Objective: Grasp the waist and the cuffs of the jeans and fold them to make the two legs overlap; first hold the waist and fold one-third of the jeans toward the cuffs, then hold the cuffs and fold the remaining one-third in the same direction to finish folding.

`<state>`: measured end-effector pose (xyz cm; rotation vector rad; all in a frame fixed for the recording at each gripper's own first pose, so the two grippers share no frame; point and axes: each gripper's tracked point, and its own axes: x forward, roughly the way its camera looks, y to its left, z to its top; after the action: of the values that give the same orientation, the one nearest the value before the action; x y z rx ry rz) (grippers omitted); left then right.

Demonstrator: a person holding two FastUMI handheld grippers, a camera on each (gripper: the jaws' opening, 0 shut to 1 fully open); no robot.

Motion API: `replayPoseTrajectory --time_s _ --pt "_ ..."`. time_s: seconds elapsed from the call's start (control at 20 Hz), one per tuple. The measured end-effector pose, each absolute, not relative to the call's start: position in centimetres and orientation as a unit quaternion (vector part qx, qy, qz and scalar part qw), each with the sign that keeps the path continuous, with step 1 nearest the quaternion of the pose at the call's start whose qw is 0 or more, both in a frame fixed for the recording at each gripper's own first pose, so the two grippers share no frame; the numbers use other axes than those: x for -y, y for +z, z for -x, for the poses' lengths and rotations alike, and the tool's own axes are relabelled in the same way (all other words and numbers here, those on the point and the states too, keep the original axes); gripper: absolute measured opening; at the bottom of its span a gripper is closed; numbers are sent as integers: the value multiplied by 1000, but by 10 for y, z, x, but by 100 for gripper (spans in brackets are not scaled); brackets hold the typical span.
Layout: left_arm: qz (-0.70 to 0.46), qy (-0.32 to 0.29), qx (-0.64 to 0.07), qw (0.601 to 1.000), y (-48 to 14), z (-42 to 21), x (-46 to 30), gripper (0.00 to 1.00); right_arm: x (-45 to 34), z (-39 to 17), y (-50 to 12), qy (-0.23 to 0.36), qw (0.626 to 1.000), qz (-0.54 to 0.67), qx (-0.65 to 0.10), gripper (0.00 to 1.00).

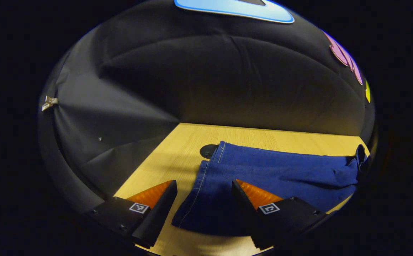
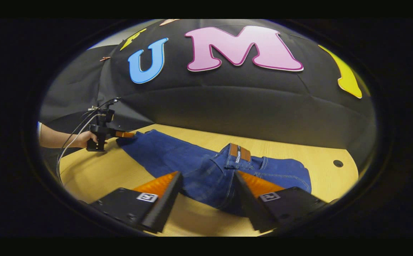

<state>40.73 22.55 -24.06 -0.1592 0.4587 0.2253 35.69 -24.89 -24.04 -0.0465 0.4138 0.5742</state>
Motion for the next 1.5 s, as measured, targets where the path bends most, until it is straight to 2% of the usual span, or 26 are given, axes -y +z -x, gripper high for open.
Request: replayPoseTrajectory --time_s 0.05,0.1,0.15,0.25,0.3,0.35,0.4,0.45,0.7,0.85,0.95,1.0,1.15,1.3,1.5 --pt "87 105 -229 964 -240 -403 -225 96 254 -352 -238 274 940 12 -205 96" --pt "87 108 -232 963 -238 -399 -227 96 258 -347 -236 267 941 0 -208 96" --pt "84 113 -241 960 -238 -398 -228 97 263 -342 -231 258 943 -19 -210 100" --pt "78 94 -258 958 -241 -400 -217 96 272 -329 -222 243 945 -57 -213 93" --pt "70 82 -278 955 -245 -395 -214 96 279 -325 -222 236 946 -65 -214 98" --pt "61 73 -279 955 -244 -398 -221 94 282 -321 -222 234 945 -71 -217 98" --pt "58 68 -286 954 -245 -398 -221 100 283 -318 -221 235 944 -73 -221 98" --pt "57 65 -290 953 -243 -399 -221 96 286 -315 -223 232 942 -74 -230 98" --pt "56 18 -323 945 -237 -400 -207 93 294 -314 -210 234 946 -65 -217 98" --pt "66 8 -332 941 -231 -409 -191 46 299 -315 -212 224 946 -76 -220 98" --pt "68 3 -340 938 -226 -404 -182 29 302 -318 -213 218 948 -77 -220 98" --pt "68 4 -344 937 -224 -403 -181 17 305 -318 -212 215 949 -75 -217 98" --pt "82 10 -344 935 -228 -402 -182 7 311 -323 -207 207 953 -74 -210 98" --pt "113 15 -348 931 -224 -402 -181 6 326 -327 -200 196 957 -71 -201 98" --pt "90 32 -323 942 -193 -408 -182 6 361 -333 -184 169 966 -54 -186 98"
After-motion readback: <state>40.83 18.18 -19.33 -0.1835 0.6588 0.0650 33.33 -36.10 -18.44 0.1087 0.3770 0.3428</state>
